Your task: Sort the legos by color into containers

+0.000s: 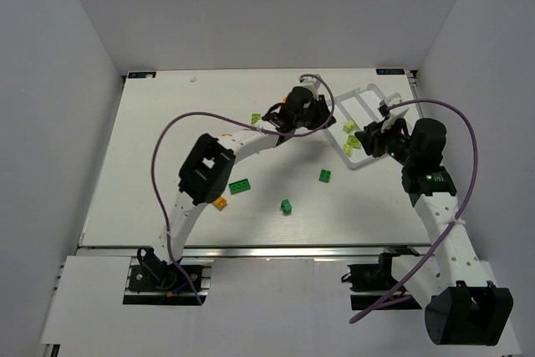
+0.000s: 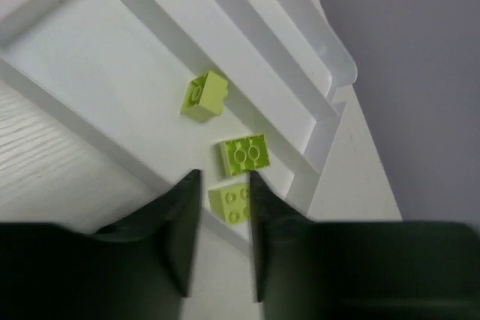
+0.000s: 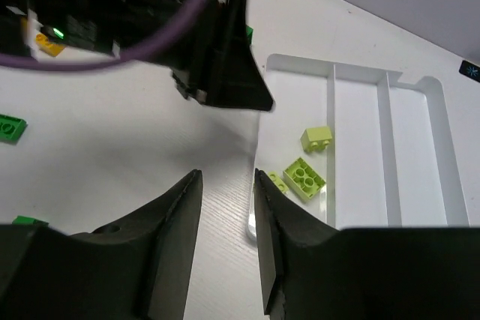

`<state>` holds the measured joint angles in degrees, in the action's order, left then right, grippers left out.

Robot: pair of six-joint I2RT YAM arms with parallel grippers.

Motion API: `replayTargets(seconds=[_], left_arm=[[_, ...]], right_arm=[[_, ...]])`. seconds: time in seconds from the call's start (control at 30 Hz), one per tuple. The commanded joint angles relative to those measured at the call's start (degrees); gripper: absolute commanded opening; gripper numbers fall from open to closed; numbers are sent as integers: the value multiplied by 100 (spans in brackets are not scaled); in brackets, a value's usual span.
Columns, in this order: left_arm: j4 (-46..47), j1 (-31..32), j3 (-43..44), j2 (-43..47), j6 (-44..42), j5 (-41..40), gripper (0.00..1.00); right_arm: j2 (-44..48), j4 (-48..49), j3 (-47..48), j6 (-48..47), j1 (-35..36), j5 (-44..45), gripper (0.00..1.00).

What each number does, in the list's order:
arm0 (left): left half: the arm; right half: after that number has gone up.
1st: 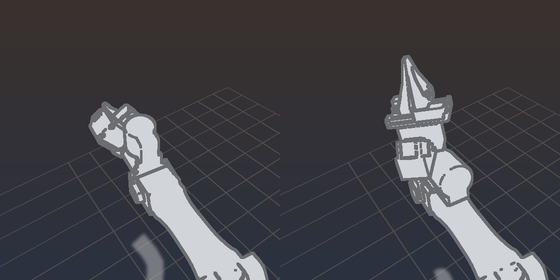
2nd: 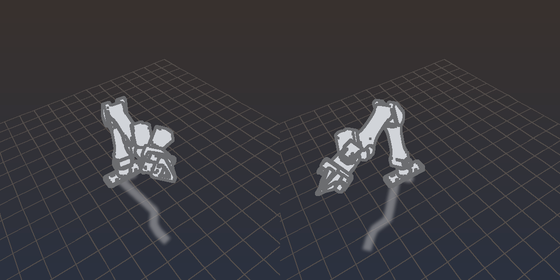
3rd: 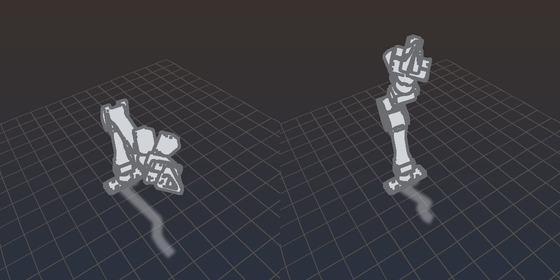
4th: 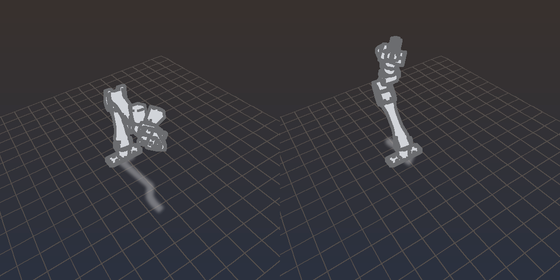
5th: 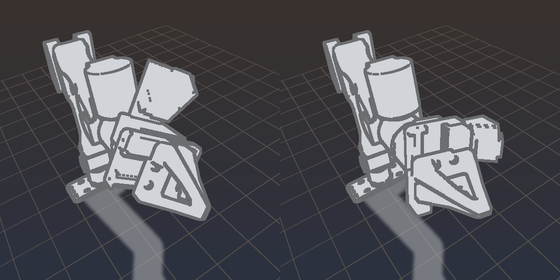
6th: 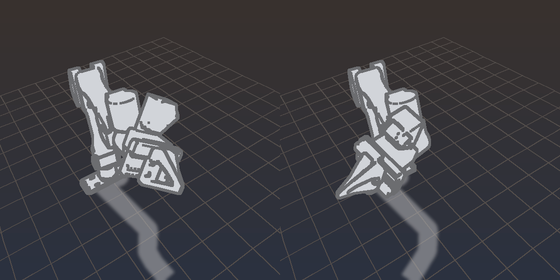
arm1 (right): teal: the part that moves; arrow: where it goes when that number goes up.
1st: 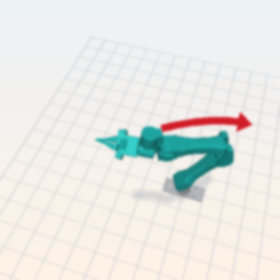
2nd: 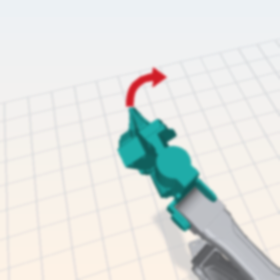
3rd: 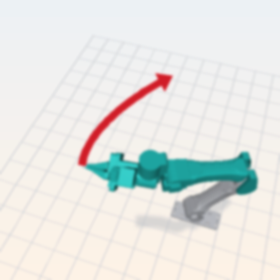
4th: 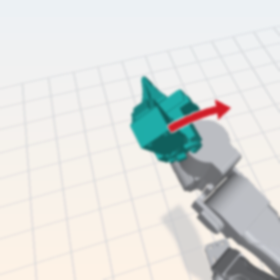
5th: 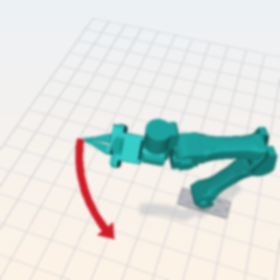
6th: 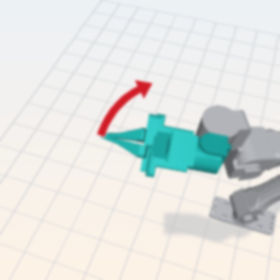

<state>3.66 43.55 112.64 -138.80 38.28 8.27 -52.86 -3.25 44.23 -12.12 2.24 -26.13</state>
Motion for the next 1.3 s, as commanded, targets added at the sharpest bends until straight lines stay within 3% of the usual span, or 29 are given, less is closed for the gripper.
replayTargets(seconds=[0.0, 0.03, 0.07, 0.17, 0.23, 0.27, 0.4, 0.53, 0.67, 0.73, 0.83, 1.0, 1.27], left_arm=[[-163, -275, -810, 1985, -549, -640, 33], [-225, -355, -1623, 2815, -637, -747, 14], [-321, -452, -2014, 3241, -716, -1009, 5], [-901, -873, -3517, 4885, -892, -1644, 2], [-1384, -1093, -4377, 5972, -1199, -2082, 14], [-1534, -1094, -4634, 6301, -1296, -2215, 32], [-2288, -1217, -5681, 7813, -1753, -2935, 65], [-2756, -1217, -6446, 9219, -1850, -3718, 74], [-2748, -1165, -7123, 10643, -2105, -4149, 78], [-2555, -1165, -7299, 11196, -2088, -4071, 80], [-2396, -1165, -7388, 11279, -2132, -3728, 80], [-2774, -1165, -7125, 10682, -2140, -3825, 79], [-2660, -1165, -7159, 10523, -2281, -3490, 79]], right_arm=[[57, 105, 77, -159, -13, -418, 40], [-74, -43, 121, -203, 30, -593, 40], [-197, -140, 287, -238, 57, -682, 42], [-934, -842, 805, -571, 338, -806, 47], [-1513, -1246, 1350, -799, 792, -544, 49], [-1708, -1353, 1517, -879, 969, -403, 50], [-2954, -1644, 2587, -915, 1998, 527, 51], [-4245, -1872, 3685, -468, 3042, 1257, 57], [-5478, -2048, 4845, 402, 3379, 1101, 70], [-6048, -1882, 5243, 1095, 3519, 1397, 72], [-6806, -1837, 6122, 2028, 3660, 2241, 79], [-7825, -1917, 7300, 2434, 3766, 3358, 82], [-8546, -1319, 7758, 2574, 3740, 4010, 83]])
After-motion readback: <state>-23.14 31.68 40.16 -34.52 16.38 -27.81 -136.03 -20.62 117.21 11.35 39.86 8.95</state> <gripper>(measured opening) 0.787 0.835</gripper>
